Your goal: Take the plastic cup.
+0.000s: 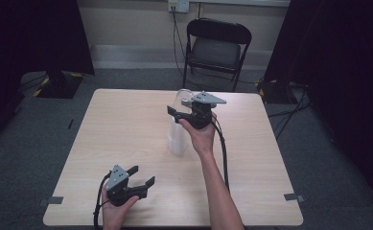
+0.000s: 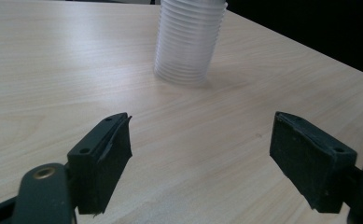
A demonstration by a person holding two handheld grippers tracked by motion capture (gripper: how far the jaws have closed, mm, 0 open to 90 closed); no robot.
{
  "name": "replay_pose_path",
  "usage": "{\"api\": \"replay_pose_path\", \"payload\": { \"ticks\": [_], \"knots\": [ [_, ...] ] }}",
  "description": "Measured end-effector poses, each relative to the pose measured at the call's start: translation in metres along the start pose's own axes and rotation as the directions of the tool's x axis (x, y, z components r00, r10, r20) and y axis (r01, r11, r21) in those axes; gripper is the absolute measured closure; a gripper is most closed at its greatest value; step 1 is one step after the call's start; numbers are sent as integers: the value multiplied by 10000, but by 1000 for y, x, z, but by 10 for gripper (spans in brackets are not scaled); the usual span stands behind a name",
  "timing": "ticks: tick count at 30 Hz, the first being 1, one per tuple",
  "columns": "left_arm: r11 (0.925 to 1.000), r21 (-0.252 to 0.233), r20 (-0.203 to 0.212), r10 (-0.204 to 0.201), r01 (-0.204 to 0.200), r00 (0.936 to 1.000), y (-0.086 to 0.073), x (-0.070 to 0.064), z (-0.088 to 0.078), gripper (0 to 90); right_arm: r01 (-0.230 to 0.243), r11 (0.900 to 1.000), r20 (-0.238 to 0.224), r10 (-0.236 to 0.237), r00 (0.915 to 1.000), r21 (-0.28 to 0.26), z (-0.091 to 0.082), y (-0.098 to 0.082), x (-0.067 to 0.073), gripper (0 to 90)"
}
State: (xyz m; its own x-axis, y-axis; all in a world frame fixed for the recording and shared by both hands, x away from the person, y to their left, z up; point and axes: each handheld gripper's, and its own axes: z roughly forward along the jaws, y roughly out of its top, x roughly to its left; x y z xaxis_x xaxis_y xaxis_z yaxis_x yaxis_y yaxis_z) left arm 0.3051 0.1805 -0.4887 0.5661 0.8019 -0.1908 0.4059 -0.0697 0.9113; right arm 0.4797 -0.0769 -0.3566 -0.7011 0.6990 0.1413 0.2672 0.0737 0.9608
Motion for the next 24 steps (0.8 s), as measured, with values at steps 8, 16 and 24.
{"api": "replay_pose_path", "payload": {
  "ticks": [8,16,24],
  "knots": [
    [9997,154,-56,192,-191,9998,-1,-3,3,191,10,10000,-60,-11,10000,-94,-6,5,3,331],
    [9999,119,-32,-45,45,10000,0,0,2,211,-128,9999,-25,128,9999,-94,-17,16,9,337],
    [9998,154,-27,115,-115,9999,3,0,3,206,-116,9997,-57,115,9999,-236,-29,20,10,348]
  ]
}}
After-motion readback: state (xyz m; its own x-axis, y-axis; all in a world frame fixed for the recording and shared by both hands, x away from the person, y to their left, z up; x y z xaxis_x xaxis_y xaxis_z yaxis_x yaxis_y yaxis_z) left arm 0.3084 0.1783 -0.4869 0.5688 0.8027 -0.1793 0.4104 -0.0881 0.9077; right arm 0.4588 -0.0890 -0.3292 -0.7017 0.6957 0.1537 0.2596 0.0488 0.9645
